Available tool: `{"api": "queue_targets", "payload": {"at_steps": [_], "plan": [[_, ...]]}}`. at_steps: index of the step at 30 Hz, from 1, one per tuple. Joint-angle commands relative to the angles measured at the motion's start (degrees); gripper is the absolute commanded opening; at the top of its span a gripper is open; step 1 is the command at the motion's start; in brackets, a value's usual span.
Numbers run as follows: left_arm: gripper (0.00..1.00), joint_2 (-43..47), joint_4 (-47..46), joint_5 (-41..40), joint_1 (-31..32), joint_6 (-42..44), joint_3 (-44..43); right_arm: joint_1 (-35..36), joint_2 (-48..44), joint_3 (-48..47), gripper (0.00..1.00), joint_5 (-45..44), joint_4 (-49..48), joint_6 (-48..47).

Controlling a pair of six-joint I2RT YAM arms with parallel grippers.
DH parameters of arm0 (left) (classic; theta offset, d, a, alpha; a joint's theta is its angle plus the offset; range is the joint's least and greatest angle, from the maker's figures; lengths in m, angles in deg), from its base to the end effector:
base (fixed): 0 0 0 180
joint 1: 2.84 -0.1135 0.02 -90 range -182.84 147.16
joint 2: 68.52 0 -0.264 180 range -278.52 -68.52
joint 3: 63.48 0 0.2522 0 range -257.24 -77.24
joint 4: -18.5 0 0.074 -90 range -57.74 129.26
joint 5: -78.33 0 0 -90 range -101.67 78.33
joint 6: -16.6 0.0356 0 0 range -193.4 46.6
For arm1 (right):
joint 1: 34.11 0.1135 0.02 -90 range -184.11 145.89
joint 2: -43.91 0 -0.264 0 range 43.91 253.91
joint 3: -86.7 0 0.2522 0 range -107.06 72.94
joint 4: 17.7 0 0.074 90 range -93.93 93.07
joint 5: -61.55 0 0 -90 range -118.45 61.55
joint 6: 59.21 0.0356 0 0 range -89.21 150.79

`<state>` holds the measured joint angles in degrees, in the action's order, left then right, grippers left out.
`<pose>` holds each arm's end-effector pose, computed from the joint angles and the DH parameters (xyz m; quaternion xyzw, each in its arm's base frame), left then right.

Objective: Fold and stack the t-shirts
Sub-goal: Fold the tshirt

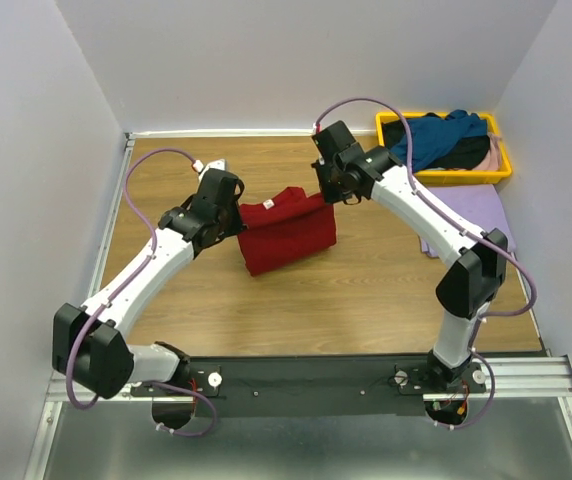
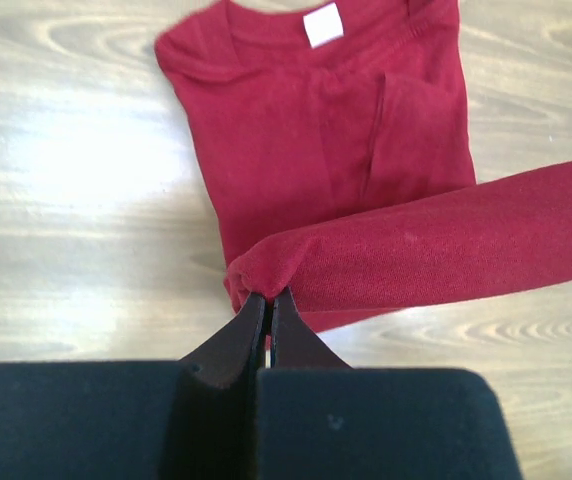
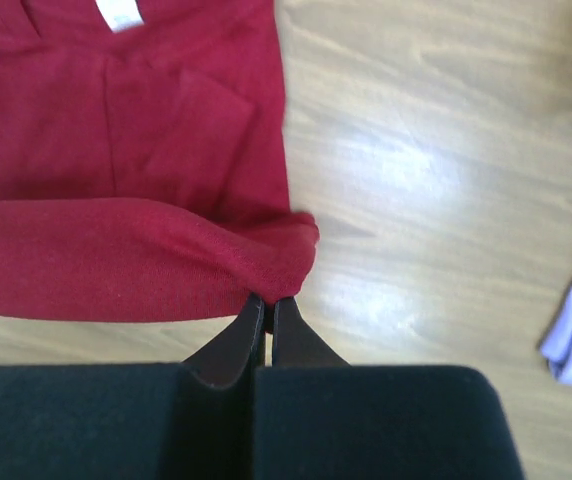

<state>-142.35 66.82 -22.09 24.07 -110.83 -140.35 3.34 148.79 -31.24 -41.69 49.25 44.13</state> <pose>0.2482 -0.1187 0.3030 -0.1188 0.9139 -0.1306 0.3654 0.3205 0.2352 0.3379 -0.1623 0.9311 0.0330 0.3251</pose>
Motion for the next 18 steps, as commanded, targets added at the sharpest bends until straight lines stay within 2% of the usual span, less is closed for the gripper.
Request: {"api": "queue_targets", "payload": {"at_steps": [1,7,18], "plan": [[0.0,-2.02,-3.27,-0.84,-2.39,3.76,-0.17,-1.94,2.95,-4.36,0.01,1.89,-3.0,-2.8],[0.0,-7.73,-6.17,-0.92,-6.35,6.31,-2.63,-3.52,9.55,-8.84,0.01,2.95,-5.81,-4.03],[0.0,-18.29,-15.31,-1.63,-10.13,8.6,-3.42,-6.16,18.6,-9.37,0.01,3.65,-15.31,-3.06]]}}
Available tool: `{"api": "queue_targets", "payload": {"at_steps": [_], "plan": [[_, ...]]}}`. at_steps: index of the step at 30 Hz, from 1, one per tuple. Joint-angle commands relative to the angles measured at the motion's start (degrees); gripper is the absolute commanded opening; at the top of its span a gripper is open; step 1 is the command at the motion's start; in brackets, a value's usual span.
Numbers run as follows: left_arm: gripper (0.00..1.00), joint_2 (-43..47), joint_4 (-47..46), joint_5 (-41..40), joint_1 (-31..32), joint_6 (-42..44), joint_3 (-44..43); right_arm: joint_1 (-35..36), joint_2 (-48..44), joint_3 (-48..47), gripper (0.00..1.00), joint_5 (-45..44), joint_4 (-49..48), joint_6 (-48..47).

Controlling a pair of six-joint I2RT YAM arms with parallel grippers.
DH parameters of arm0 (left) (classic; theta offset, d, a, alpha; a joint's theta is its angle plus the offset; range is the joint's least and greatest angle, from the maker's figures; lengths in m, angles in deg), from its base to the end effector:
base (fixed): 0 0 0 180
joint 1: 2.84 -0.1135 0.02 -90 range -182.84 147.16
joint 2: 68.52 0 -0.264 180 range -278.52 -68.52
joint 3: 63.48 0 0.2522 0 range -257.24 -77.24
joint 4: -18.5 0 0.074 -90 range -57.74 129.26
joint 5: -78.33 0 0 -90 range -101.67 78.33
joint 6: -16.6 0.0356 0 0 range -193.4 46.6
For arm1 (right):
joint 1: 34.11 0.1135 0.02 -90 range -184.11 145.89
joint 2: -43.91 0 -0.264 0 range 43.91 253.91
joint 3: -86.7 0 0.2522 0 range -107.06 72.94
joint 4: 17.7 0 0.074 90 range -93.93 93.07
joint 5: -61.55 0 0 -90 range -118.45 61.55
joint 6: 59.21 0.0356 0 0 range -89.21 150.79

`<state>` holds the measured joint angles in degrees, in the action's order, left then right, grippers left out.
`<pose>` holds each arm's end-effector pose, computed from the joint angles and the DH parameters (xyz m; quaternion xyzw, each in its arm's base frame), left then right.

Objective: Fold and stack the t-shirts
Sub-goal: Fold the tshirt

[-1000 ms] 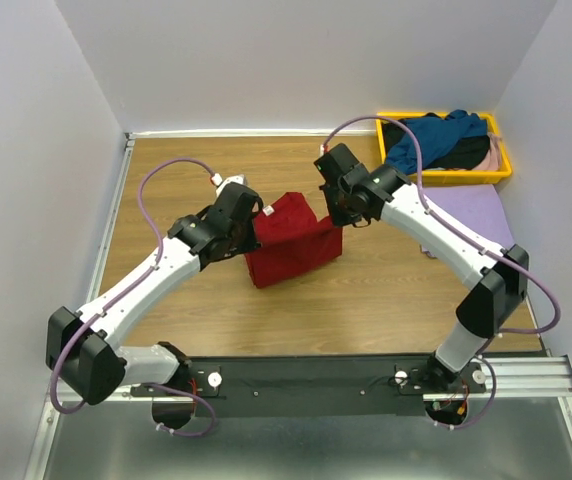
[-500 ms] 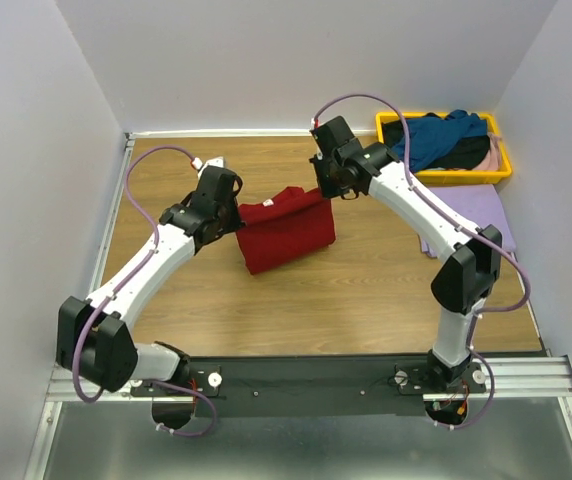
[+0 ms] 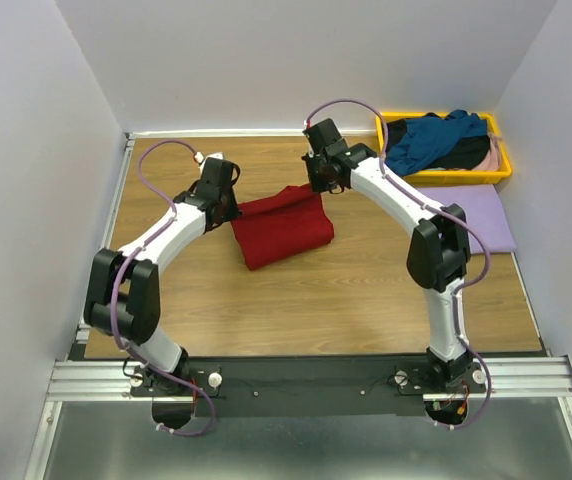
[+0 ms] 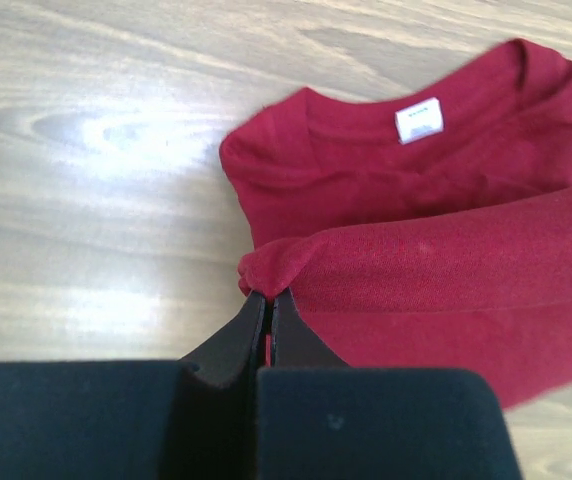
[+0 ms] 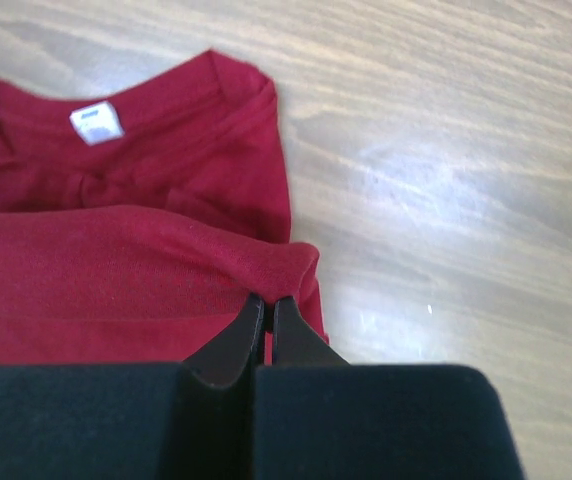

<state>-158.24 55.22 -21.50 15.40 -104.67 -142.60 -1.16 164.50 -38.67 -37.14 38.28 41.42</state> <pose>0.3253 -0.1008 0.2509 -0.1363 0.9185 -0.0793 0.3627 0.4008 0.2533 0.2767 -0.1573 0.9276 0.0566 0.3341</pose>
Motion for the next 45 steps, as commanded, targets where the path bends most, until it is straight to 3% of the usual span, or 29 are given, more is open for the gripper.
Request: {"api": "queue_targets", "payload": {"at_steps": [1,5,8,10,11,12,14,15,18,22,24,25,28,32,36,40,45], "plan": [[0.0,-4.05,-4.41,-2.13,-1.63,2.53,-1.26,-1.83,3.59,-2.29,0.01,-0.98,-5.12,-0.26],[0.0,-8.72,-6.61,-2.65,-1.72,2.79,-1.87,-2.54,7.37,-3.7,0.02,-0.8,-5.83,0.61],[0.06,-11.27,-7.75,-3.09,-1.98,2.61,-2.31,-2.89,9.22,-3.79,0.14,-0.28,-6.62,1.23],[0.15,-11.63,-7.84,-3.88,-1.89,2.88,-2.92,-2.89,9.57,-4.22,0.22,0.16,-6.53,1.14],[0.2,-11.28,-7.58,-3.89,-1.98,2.96,-3.19,-2.89,9.14,-4.14,0.32,0.42,-6.45,1.23],[0.32,-9.97,-7.49,-4.23,-1.98,3.05,-3.54,-2.89,8.35,-3.88,0.37,0.34,-6.53,1.67],[0.45,-7.86,-7.23,-4.67,-1.98,3.14,-3.63,-2.89,5.54,-3.09,0.48,0.08,-6.53,2.2],[0.56,-5.24,-6.79,-4.94,-1.98,3.32,-3.63,-2.89,4.4,-2.65,0.49,-0.1,-6.53,2.37],[0.62,1.61,-6.61,-4.68,-1.89,3.93,-2.06,-2.89,-1.14,0.51,0.52,-0.01,-6.62,3.25],[0.62,11.73,-10.99,2.51,-1.72,4.54,4.61,-3.5,-7.29,7.36,0.52,4.54,-8.72,4.66],[0.62,16.64,-17.49,9.43,-1.45,4.72,10.83,-5.08,-11.15,14.53,0.52,17.84,-15.97,5.97],[0.63,17.72,-19.69,12.43,-1.37,4.38,12.61,-5.09,-12.3,16.76,0.52,17.92,-19.07,6.76],[0.63,18.0,-27.16,17.55,-1.36,2.09,17.72,-7.72,-12.14,22.57,0.52,37.18,-31.2,12.03],[0.62,12.38,-35.33,18.79,-1.45,-1.15,18.44,-8.86,-4.51,18.29,0.52,46.45,-37.55,15.46],[0.52,3.78,-38.86,20.1,-1.8,-5.47,16.5,-10.1,4.9,10.11,0.52,53.32,-39.4,17.31],[0.49,-1.94,-44.92,19.23,-2.24,-7.23,15.97,-10.89,11.67,5.63,0.52,56.06,-41.69,19.07],[0.47,-13.27,-45.55,19.93,-3.65,-8.9,9.66,-12.47,20.45,-0.43,0.52,56.77,-46.08,23.28]]}}
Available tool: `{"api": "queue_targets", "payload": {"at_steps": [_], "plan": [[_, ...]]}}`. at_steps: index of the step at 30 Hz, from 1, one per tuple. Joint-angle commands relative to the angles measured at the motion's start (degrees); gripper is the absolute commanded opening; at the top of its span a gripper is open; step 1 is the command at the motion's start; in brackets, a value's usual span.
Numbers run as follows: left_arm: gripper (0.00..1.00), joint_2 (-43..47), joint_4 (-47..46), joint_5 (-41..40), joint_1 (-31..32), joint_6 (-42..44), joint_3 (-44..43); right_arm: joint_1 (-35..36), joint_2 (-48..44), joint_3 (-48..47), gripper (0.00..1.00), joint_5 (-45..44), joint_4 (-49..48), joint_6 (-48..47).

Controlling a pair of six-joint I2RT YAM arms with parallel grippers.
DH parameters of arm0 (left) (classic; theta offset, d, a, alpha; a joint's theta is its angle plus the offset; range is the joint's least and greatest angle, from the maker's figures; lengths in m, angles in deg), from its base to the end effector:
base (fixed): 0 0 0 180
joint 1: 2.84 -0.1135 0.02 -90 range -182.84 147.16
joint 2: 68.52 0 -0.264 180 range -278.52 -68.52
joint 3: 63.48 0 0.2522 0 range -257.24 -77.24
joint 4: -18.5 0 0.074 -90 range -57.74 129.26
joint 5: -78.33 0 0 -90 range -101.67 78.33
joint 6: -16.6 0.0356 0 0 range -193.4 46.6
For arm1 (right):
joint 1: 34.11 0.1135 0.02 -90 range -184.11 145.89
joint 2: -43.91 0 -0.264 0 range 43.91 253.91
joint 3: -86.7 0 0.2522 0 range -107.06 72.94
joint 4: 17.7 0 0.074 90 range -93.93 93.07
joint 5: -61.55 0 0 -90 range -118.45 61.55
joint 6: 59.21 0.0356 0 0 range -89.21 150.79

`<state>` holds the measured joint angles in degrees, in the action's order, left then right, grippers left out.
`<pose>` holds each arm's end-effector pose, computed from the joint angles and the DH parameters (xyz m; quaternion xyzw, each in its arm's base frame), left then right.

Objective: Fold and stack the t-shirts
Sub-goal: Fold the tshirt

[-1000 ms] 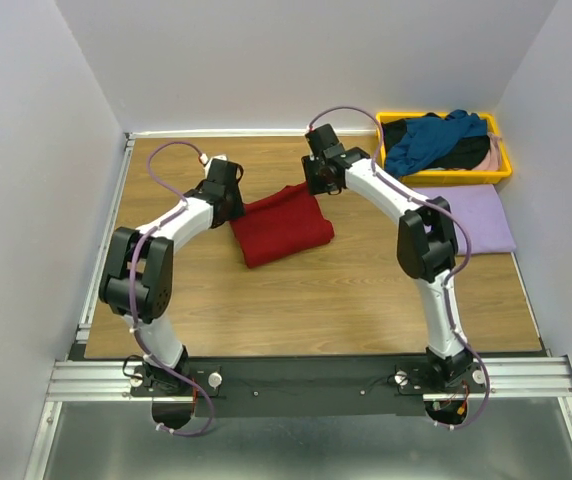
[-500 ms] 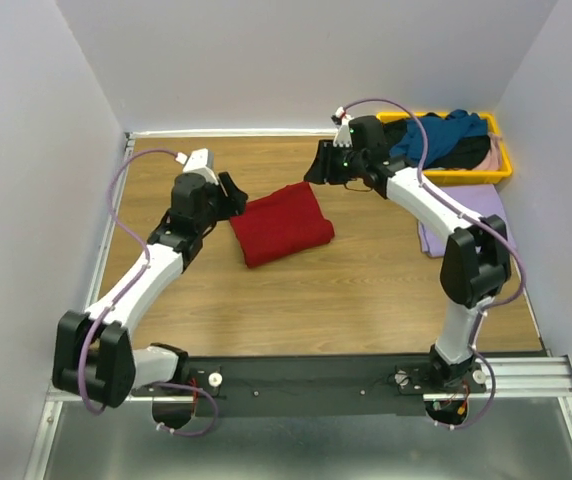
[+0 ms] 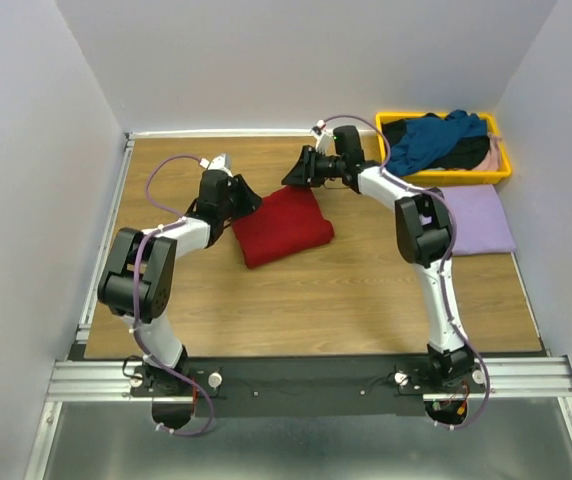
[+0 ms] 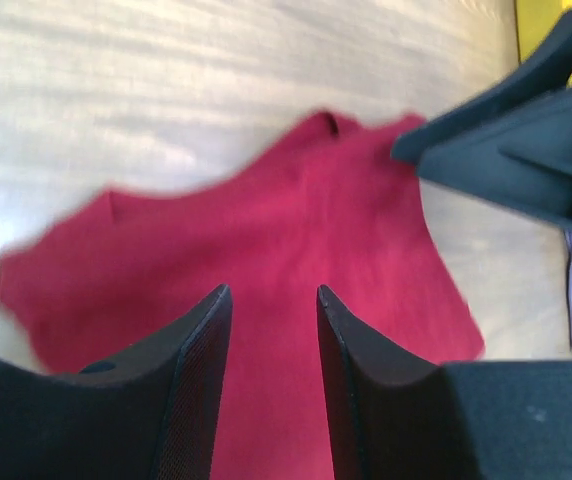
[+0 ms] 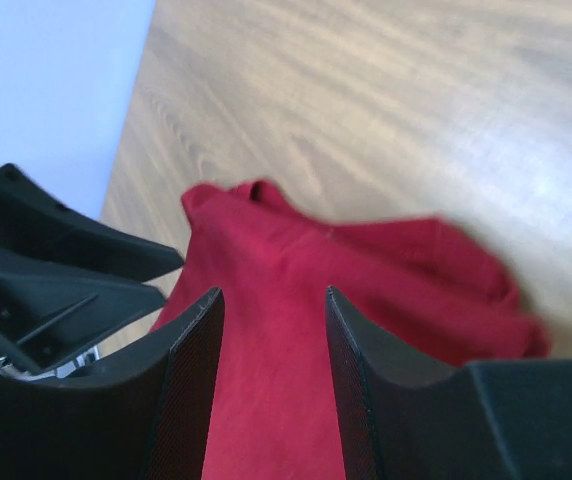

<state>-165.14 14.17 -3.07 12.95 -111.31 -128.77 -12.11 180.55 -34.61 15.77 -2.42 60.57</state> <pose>0.3480 -0.1039 0.1950 -0.1247 0.8420 -0.2924 0.4360 0.4921 0.2256 0.1774 -0.1314 0.8156 0.4945 0.2701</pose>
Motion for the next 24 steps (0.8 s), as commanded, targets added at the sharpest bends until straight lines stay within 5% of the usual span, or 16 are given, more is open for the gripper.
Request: {"api": "queue_targets", "payload": {"at_steps": [1,11,18,24], "plan": [[0.46,-7.43,-4.5,1.51,-1.46,-2.78,-4.63,-1.78,5.38,-4.95,0.52,3.67,-6.0,4.93],[0.43,-14.13,-3.89,6.07,-6.56,-3.66,-8.85,-3.72,8.21,-6.28,0.53,1.83,-7.58,8.8],[0.46,-1.86,-0.81,7.22,-6.92,-1.81,-8.08,-3.89,-6.25,6.86,0.58,4.28,-9.06,10.29],[0.46,10.72,-1.34,12.23,-1.75,-3.04,4.47,-3.89,-18.59,33.25,0.61,11.49,-39.34,30.29]]}}
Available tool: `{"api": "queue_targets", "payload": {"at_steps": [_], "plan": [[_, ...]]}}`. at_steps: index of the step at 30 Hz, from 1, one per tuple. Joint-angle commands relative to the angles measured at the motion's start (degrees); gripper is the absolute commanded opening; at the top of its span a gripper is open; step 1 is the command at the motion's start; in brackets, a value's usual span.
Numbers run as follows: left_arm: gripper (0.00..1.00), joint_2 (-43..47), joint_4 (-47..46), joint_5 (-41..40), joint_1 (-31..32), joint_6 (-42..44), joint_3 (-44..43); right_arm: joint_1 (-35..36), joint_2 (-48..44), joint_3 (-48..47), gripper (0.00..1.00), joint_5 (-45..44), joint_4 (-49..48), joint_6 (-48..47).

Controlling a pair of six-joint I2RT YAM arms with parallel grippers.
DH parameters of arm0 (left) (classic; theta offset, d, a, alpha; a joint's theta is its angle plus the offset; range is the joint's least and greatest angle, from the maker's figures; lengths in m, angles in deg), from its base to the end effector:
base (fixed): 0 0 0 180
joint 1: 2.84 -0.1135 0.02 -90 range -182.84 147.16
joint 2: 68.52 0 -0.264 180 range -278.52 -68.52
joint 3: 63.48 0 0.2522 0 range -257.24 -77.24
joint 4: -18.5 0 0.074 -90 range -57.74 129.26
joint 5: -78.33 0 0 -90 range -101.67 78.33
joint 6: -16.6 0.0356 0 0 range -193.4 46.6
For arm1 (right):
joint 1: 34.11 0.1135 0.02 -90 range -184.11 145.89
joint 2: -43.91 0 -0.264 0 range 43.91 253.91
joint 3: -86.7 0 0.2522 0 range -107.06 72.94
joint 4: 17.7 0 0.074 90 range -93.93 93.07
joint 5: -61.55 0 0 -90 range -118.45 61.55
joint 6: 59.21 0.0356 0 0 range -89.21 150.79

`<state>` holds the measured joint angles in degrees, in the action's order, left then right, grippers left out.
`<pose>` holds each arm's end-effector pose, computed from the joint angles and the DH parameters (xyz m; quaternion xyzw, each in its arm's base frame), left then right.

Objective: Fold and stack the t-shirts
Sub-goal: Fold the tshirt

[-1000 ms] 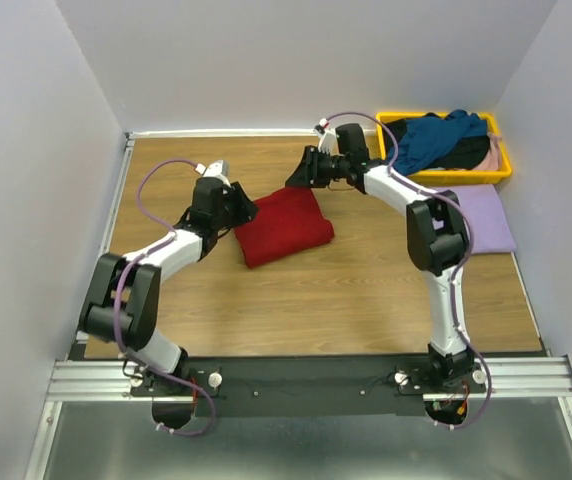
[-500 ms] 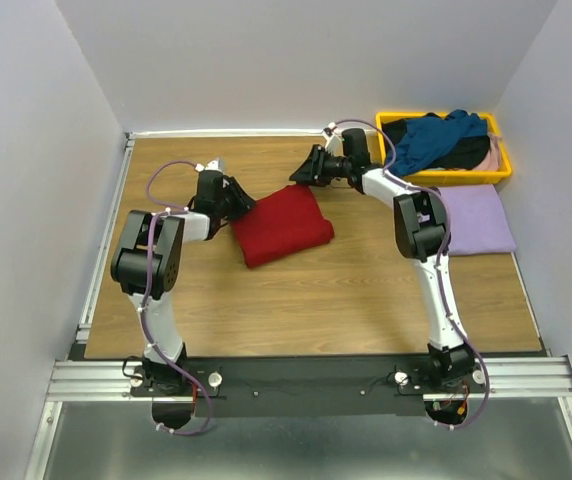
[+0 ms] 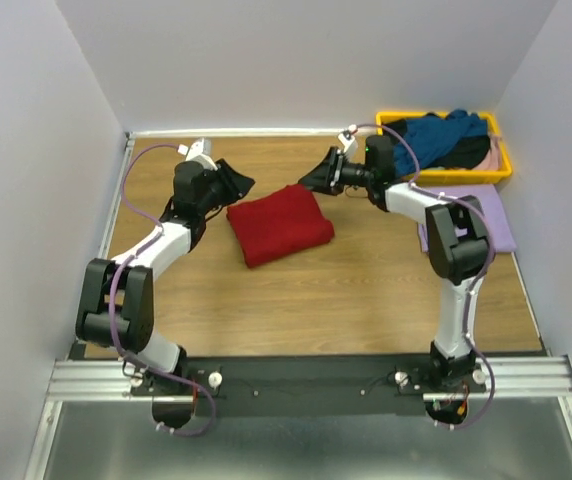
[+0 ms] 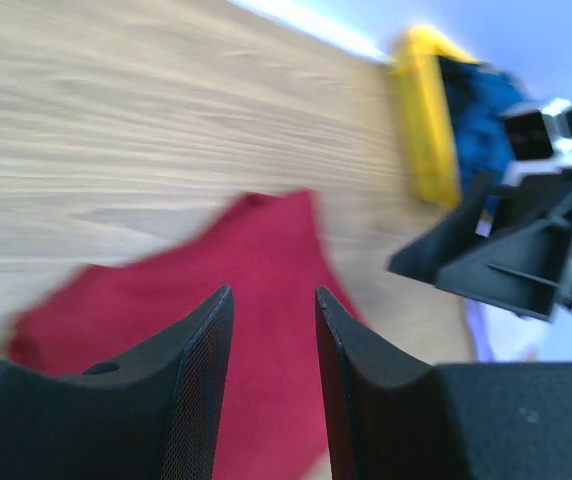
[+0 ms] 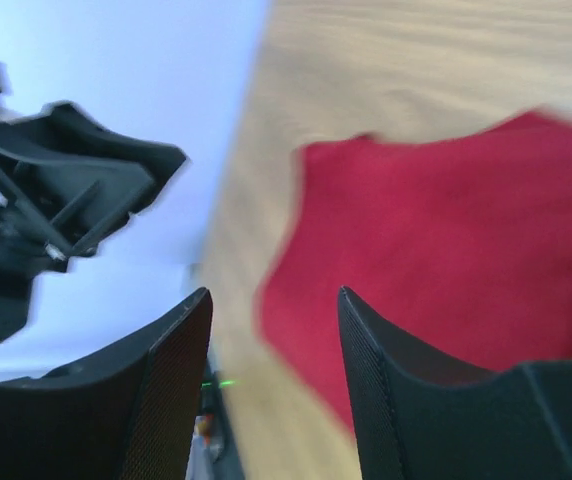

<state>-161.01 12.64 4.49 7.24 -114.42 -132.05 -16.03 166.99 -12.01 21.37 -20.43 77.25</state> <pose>0.3575 -0.0736 0.2415 -0.1342 0.7943 -0.3534 0.4756 0.4516 0.1760 0.1949 -0.0455 0.7854 0.5667 0.2448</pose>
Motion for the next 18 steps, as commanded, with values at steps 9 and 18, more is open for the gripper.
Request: {"api": "queue_targets", "payload": {"at_steps": [9,18], "plan": [[0.35,9.35,-2.35,2.47,8.72,-3.36,24.99,-0.16,-5.41,28.33,0.61,5.11,-27.62,12.52],[0.28,9.24,-5.43,-0.69,8.37,-7.41,33.79,-2.61,-1.87,34.32,0.61,3.79,-29.21,8.83]]}}
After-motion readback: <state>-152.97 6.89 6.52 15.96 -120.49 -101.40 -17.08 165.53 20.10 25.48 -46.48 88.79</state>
